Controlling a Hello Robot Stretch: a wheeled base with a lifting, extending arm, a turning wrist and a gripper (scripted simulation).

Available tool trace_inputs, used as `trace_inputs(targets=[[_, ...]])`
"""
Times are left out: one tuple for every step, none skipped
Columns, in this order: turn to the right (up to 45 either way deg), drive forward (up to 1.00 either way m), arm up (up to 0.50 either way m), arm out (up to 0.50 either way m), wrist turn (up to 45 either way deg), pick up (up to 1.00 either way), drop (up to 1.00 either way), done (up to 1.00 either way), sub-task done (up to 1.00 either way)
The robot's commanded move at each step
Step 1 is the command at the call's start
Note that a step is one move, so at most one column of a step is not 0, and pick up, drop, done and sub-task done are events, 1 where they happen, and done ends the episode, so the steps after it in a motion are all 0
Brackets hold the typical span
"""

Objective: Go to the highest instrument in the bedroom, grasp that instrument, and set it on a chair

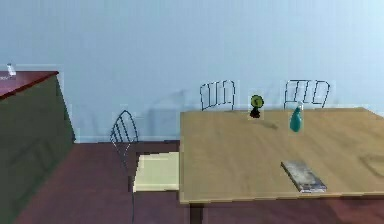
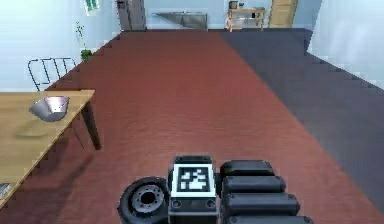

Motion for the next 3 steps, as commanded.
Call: trace_inputs(targets=[[-36.0, 0.00, 0.00, 0.00, 0.0, 0.00, 0.00, 0.00, 0.00], [0.0, 0.80, 0.00, 0.00, 0.0, 0.00, 0.00, 0.00, 0.00], [-45.0, 0.00, 0.00, 0.00, 0.0, 0.00, 0.00, 0.00, 0.00]])
